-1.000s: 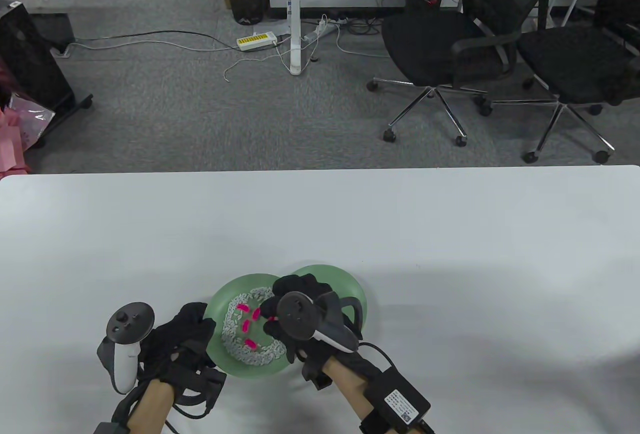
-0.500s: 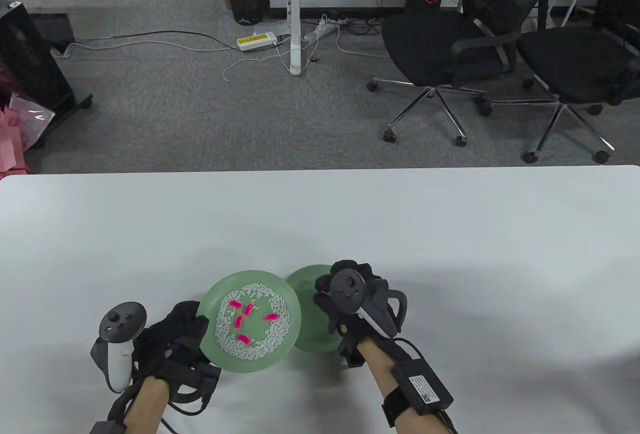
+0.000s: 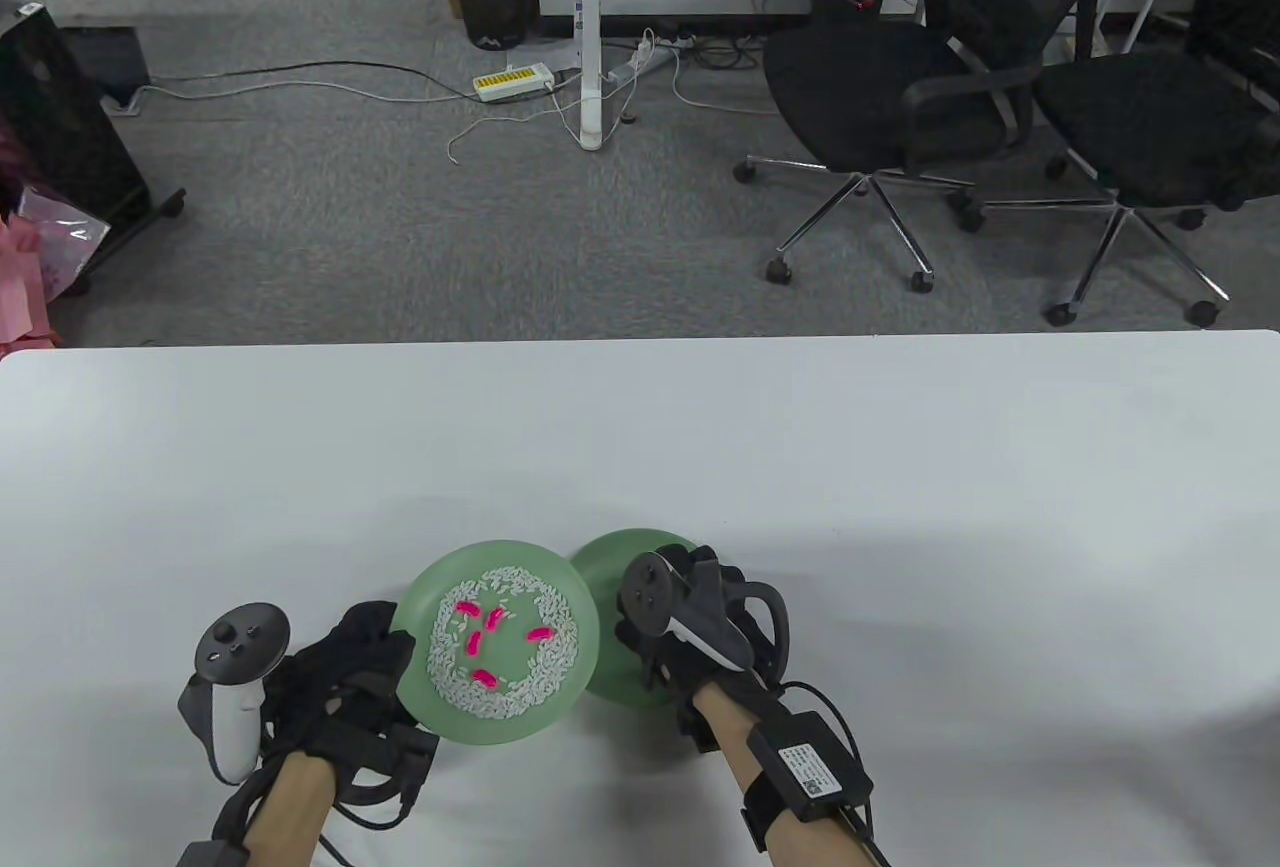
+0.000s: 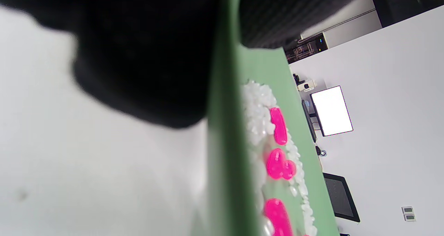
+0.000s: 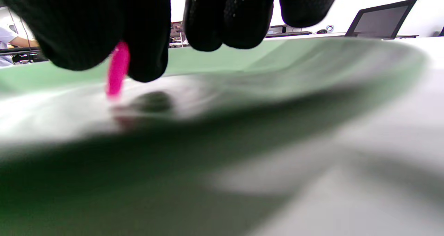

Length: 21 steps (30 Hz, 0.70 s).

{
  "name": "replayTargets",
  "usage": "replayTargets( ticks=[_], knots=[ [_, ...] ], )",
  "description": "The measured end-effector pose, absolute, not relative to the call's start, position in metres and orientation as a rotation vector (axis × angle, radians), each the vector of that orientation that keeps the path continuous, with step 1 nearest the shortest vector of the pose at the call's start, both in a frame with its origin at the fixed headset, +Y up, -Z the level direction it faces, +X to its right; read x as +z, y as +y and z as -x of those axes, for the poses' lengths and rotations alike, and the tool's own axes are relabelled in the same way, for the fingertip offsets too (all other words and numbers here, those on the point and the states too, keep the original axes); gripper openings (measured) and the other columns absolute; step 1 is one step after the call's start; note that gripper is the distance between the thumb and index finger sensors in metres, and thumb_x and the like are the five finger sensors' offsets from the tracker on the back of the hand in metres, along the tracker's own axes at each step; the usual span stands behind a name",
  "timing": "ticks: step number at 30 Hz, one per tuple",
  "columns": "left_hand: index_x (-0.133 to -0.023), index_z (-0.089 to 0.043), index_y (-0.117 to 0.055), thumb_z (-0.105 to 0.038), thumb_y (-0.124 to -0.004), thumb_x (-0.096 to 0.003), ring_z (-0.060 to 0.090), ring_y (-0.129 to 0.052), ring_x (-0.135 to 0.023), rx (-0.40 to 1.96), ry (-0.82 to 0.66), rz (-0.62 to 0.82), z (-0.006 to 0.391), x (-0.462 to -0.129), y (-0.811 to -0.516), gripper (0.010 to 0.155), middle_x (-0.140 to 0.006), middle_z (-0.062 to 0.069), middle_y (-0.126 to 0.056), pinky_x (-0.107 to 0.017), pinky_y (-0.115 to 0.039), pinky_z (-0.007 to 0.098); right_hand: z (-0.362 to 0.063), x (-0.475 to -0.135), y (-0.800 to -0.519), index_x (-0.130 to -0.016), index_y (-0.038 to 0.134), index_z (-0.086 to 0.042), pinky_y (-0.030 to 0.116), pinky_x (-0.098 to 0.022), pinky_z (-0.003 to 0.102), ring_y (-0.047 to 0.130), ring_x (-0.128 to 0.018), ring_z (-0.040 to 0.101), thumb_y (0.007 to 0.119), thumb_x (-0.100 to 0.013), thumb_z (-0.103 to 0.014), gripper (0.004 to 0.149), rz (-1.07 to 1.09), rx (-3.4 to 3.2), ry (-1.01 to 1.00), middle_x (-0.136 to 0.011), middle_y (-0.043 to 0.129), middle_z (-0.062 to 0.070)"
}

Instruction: Pick gummy candy with hand pinch into plate

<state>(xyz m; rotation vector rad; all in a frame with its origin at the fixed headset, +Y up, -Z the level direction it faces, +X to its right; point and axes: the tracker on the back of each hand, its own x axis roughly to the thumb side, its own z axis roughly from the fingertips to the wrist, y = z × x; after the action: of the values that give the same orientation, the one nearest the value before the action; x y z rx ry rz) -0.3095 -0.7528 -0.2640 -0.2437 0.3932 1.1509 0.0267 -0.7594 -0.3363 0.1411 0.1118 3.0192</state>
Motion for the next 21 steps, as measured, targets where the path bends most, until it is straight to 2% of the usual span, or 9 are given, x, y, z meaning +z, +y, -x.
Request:
replayTargets(
  ticks=[4,9,11,13,16,21],
  knots=[
    [-0.091,-0.016,-0.080,-0.030,-0.083,-0.0417,0.026,-0.109,-0.011,1.155,0.398,0.244,0.311,-0.264,-0.754,0.052,-0.067,0.007,-0.102,-0.010,-0.092,0.033,-0.033,-0.337,-0.752,-0.085,0.085,-0.037,0.059,-0.070,0.054,0.070,-0.089,0.026,0.081,-0.032,-0.054,0.056,-0.081,2.944,0.026,-0.102,0.068,-0.005],
    [-0.091,-0.016,-0.080,-0.030,-0.083,-0.0418,0.025,-0.109,-0.011,1.147,0.402,0.237,0.310,-0.264,-0.755,0.051,-0.068,0.007,-0.102,-0.010,-0.092,0.032,-0.034,-0.328,-0.711,-0.085,0.085,-0.034,0.061,-0.069,0.053,0.071,-0.088,0.026,0.079,-0.034,-0.053,0.055,-0.035,2.661,-0.171,-0.101,0.069,-0.004],
    [-0.091,-0.017,-0.080,-0.030,-0.083,-0.0417,0.025,-0.109,-0.011,1.139,0.402,0.237,0.309,-0.264,-0.756,0.052,-0.068,0.006,-0.102,-0.010,-0.092,0.032,-0.021,-0.319,-0.690,-0.084,0.085,-0.034,0.060,-0.070,0.053,0.071,-0.089,0.026,0.081,-0.033,-0.054,0.055,-0.118,2.588,-0.181,-0.101,0.069,-0.005],
    [-0.091,-0.017,-0.080,-0.030,-0.083,-0.0418,0.025,-0.109,-0.011,1.132,0.403,0.232,0.308,-0.264,-0.756,0.052,-0.068,0.006,-0.102,-0.010,-0.092,0.032,-0.003,-0.308,-0.681,-0.083,0.086,-0.035,0.060,-0.070,0.054,0.071,-0.090,0.026,0.083,-0.032,-0.054,0.054,-0.264,2.616,-0.161,-0.102,0.069,-0.005],
    [-0.091,-0.017,-0.079,-0.030,-0.083,-0.0418,0.025,-0.109,-0.011,1.124,0.405,0.229,0.306,-0.264,-0.757,0.052,-0.068,0.006,-0.102,-0.010,-0.093,0.032,0.029,-0.294,-0.680,-0.079,0.090,-0.034,0.060,-0.070,0.055,0.071,-0.090,0.026,0.086,-0.032,-0.052,0.050,-0.446,2.722,-0.077,-0.101,0.070,-0.005],
    [-0.091,-0.017,-0.079,-0.031,-0.083,-0.0417,0.025,-0.110,-0.011,1.112,0.409,0.220,0.304,-0.263,-0.757,0.052,-0.068,0.006,-0.102,-0.010,-0.093,0.032,0.065,-0.282,-0.689,-0.074,0.093,-0.035,0.061,-0.070,0.054,0.073,-0.089,0.026,0.088,-0.032,-0.049,0.045,-0.517,2.880,-0.012,-0.100,0.073,-0.006]
  ],
)
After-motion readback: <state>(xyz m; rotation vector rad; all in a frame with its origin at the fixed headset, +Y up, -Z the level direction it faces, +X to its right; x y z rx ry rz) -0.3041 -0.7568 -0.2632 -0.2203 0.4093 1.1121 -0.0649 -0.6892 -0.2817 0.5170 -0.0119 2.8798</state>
